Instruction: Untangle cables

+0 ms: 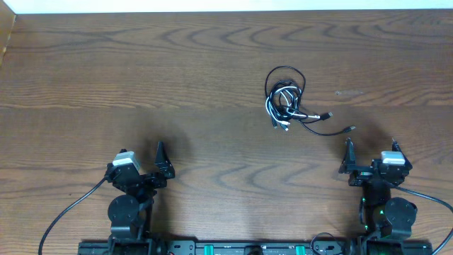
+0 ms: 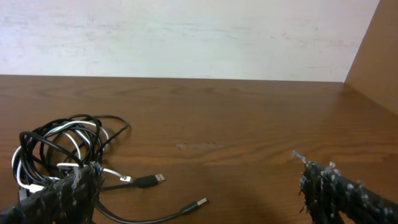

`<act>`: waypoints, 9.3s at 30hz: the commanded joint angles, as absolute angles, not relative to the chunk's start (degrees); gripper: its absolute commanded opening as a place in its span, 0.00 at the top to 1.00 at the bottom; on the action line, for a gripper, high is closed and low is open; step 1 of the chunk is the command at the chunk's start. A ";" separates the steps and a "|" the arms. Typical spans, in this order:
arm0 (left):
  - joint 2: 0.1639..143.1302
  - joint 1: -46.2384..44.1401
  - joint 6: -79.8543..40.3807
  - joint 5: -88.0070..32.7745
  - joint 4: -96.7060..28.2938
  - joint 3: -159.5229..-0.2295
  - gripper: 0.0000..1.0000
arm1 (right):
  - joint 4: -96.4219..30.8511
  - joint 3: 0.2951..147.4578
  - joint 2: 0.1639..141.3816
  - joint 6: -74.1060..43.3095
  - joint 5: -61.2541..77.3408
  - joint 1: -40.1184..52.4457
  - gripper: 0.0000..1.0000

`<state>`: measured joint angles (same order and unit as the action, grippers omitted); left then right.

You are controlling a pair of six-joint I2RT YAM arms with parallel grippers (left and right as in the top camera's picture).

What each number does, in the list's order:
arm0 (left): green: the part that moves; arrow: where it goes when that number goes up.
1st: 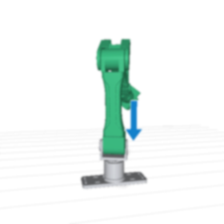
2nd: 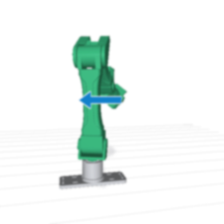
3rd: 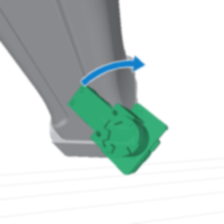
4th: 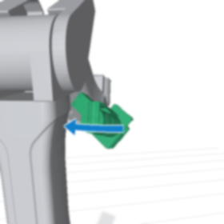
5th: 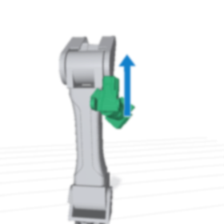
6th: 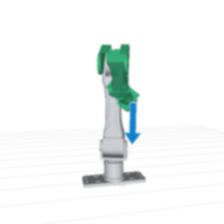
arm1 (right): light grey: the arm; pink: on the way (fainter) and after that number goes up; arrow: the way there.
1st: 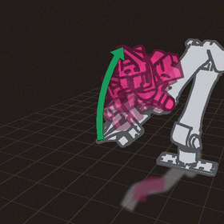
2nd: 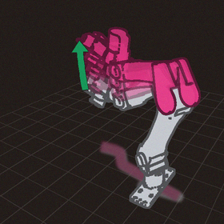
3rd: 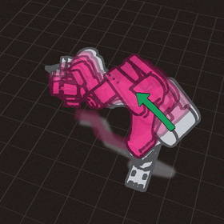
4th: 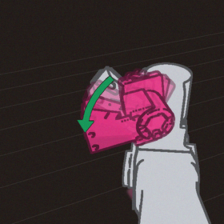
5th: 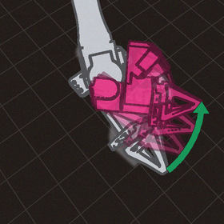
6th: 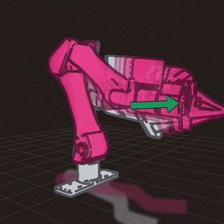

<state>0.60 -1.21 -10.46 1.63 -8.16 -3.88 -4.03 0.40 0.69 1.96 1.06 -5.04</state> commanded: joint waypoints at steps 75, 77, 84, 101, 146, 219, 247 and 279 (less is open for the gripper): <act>0.73 -0.93 -9.72 1.93 -9.82 -2.79 0.02 | -4.32 0.32 0.75 2.42 1.02 -5.21 0.01; 0.73 -0.93 -9.72 1.93 -9.82 -2.79 0.02 | -4.29 0.32 0.75 2.42 1.02 -5.21 0.01; 0.73 -0.93 -9.72 1.93 -9.82 -2.79 0.02 | -4.32 0.32 0.75 2.42 1.02 -5.21 0.01; 0.73 -0.93 -9.72 3.01 -9.72 -2.79 0.02 | -4.05 0.32 0.75 2.44 -2.57 -5.21 0.01; 47.13 -0.93 -4.36 -12.84 -21.87 -71.02 0.02 | -19.68 51.03 27.55 1.83 13.23 -5.21 0.01; 71.07 -1.67 13.91 -29.36 -63.83 -79.64 0.00 | -68.42 85.82 62.67 7.40 29.21 -4.75 0.01; 85.67 -18.20 23.53 -35.59 -44.10 -79.57 0.00 | -76.51 85.69 71.66 9.93 29.10 1.19 0.30; 108.95 -22.92 2.31 -35.57 -13.76 -79.57 0.00 | -66.37 85.67 71.90 9.91 27.79 8.16 0.25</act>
<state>106.28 -22.85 7.25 -35.48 -15.16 -78.72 -67.51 85.45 71.77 9.52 27.40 6.74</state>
